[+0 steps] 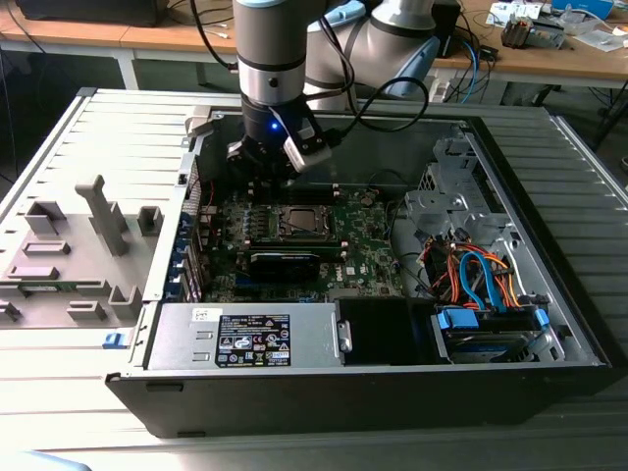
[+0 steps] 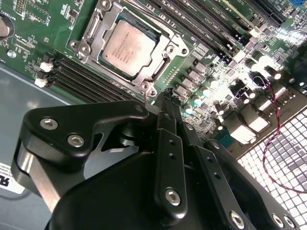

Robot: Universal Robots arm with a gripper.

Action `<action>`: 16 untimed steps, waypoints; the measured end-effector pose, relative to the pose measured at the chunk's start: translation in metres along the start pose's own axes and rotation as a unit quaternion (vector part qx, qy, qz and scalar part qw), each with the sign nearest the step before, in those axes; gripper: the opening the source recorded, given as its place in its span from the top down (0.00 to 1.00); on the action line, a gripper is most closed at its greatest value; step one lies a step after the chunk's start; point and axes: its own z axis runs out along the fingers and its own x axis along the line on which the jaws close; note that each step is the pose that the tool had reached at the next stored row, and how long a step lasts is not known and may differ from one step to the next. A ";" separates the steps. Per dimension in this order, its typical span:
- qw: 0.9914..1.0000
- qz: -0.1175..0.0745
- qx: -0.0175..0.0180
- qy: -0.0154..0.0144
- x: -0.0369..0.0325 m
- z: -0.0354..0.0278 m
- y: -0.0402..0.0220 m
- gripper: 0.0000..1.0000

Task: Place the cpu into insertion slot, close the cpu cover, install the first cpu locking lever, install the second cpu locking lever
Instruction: 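Install the first cpu locking lever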

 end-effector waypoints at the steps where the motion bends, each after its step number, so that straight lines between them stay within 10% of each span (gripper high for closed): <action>1: 1.000 0.000 0.000 0.000 0.0008 0.0000 0.0001 0.89; 16: 1.000 0.000 0.000 0.000 0.0067 -0.0001 0.0005 0.89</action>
